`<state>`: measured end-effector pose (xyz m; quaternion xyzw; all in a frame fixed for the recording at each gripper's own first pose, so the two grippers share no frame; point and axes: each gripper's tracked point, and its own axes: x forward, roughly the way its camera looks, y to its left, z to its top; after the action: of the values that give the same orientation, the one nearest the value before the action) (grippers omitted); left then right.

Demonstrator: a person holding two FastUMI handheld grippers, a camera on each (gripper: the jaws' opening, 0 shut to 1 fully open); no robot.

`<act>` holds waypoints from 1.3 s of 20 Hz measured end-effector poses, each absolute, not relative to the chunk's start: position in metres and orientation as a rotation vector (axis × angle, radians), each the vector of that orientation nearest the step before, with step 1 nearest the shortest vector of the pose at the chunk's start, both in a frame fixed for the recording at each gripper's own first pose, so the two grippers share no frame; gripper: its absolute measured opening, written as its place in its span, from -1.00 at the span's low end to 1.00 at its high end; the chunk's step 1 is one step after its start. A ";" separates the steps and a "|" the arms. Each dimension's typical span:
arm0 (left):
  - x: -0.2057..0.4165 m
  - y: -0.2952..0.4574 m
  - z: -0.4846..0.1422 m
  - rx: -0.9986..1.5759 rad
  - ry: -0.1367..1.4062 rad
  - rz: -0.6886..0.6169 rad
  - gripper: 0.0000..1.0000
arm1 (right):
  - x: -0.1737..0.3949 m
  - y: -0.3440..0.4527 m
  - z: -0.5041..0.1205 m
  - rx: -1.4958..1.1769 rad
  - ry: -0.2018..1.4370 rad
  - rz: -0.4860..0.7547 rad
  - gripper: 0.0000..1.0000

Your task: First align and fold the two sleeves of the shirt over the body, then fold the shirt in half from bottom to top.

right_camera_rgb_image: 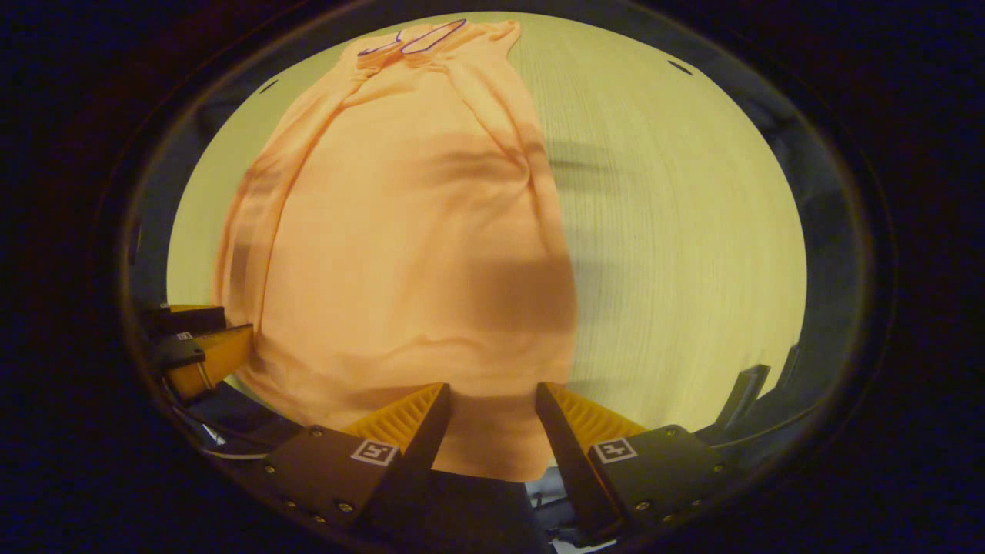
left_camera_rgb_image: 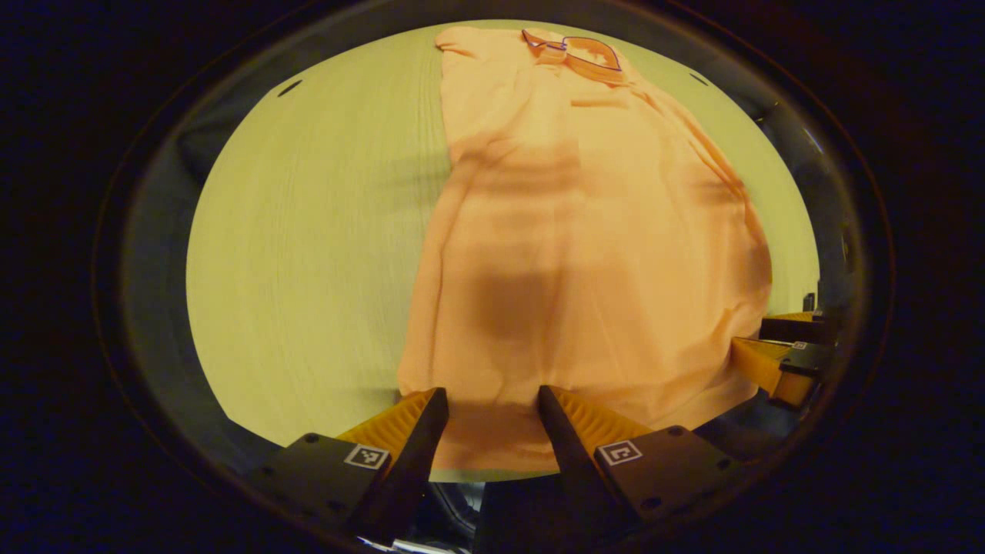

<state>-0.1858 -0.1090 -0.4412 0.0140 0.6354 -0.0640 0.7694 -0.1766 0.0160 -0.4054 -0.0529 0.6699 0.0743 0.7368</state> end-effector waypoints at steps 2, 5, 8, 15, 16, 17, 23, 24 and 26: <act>-0.180 -0.111 -0.439 0.031 1.364 -0.151 0.25 | -0.172 0.018 -0.407 -0.102 1.458 0.157 0.25; -0.176 -0.109 -0.431 0.006 1.353 -0.138 -0.68 | -0.167 0.024 -0.408 -0.074 1.446 0.165 0.00; -0.173 -0.095 -0.412 -0.011 1.340 -0.146 -0.72 | -0.165 0.026 -0.404 -0.061 1.452 0.179 -0.77; -0.175 -0.066 -0.391 -0.098 1.334 -0.106 -0.80 | -0.159 0.029 -0.394 0.004 1.448 0.185 -0.96; -0.154 -0.065 -0.364 -0.111 1.323 -0.098 -0.87 | -0.153 0.030 -0.388 0.015 1.433 0.185 -0.96; -0.147 -0.058 -0.351 -0.123 1.303 -0.091 -0.87 | -0.145 0.030 -0.382 0.027 1.418 0.182 -0.96; -0.084 -0.045 -0.288 -0.135 1.190 -0.099 -0.87 | -0.077 0.035 -0.341 0.071 1.304 0.184 -0.96; -0.071 -0.044 -0.276 -0.132 1.170 -0.099 -0.87 | -0.063 0.037 -0.336 0.071 1.282 0.186 -0.96; -0.046 -0.034 -0.247 -0.138 1.133 -0.095 -0.87 | -0.036 0.038 -0.322 0.066 1.241 0.191 -0.96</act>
<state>-0.0461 -0.0342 -0.2469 -0.0652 0.5362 -0.0449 0.8404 -0.0364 0.0377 -0.3224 0.0309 0.5803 0.0895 0.8089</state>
